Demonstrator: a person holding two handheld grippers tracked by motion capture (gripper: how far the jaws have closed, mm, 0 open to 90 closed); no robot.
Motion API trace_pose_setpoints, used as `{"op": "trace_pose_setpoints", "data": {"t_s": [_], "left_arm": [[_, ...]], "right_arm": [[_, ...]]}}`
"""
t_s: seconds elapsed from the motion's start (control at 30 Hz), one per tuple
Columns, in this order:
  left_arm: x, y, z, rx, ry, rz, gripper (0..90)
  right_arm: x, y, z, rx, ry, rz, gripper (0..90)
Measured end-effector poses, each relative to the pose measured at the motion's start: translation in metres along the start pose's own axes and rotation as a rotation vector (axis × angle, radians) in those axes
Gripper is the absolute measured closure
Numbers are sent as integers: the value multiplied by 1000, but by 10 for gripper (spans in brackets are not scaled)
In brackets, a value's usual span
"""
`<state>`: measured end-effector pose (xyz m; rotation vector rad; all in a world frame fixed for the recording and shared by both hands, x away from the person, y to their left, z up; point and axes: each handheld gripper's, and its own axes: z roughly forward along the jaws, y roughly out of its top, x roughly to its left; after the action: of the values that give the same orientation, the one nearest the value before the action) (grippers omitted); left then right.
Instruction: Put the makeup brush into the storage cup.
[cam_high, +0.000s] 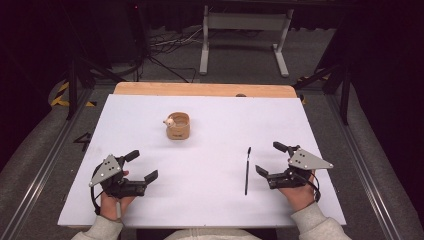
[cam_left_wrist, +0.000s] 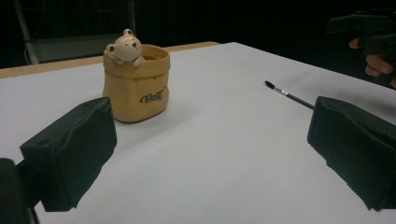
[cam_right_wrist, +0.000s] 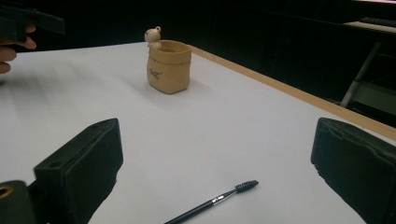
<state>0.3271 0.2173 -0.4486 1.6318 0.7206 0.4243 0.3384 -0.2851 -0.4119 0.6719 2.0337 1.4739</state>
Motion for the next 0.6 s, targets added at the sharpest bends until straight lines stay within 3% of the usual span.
{"op": "trace_pose_setpoints", "data": {"t_s": [0.23,0.33,0.53,0.6], "left_arm": [[-1,0,-1,4,10,6,21],[1,1,-4,2,37,8,25],[3,0,-4,2,43,-6,26],[3,0,-4,0,39,-5,26]], "right_arm": [[-1,10,10,7,9,10,23],[-5,15,14,40,23,51,39],[-7,21,19,41,23,47,41],[-6,22,24,66,21,38,43]]}}
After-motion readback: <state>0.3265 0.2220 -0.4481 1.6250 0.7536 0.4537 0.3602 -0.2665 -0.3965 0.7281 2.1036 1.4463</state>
